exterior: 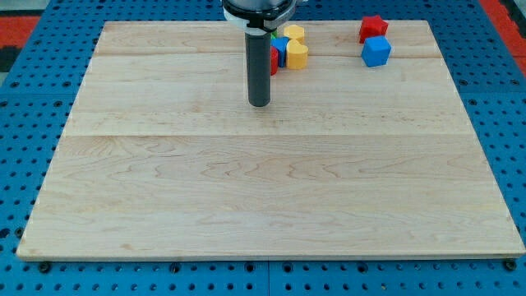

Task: Push the green circle to the right side of the board

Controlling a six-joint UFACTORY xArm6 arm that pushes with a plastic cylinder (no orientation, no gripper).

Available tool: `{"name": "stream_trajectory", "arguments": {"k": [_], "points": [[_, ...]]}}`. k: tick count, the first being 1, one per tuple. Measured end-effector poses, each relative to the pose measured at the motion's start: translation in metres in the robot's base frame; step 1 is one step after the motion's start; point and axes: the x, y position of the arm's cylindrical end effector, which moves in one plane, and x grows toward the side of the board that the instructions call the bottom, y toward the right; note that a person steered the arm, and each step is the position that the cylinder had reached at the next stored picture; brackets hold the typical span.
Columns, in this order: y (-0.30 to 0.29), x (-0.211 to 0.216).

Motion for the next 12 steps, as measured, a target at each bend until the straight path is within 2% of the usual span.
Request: {"name": "stream_trajectory", "arguments": {"k": [3,4,5,6,7,9,10,11,12], "points": [[-0.002,0.001],[-0.077,-0.004],[-0.125,-0.064],[-0.111,-0.145],[-0.065,-0.187],[0.007,-0.187],[0.095,-0.185],[0.092,-0.187],[0.115,-0.183]]}}
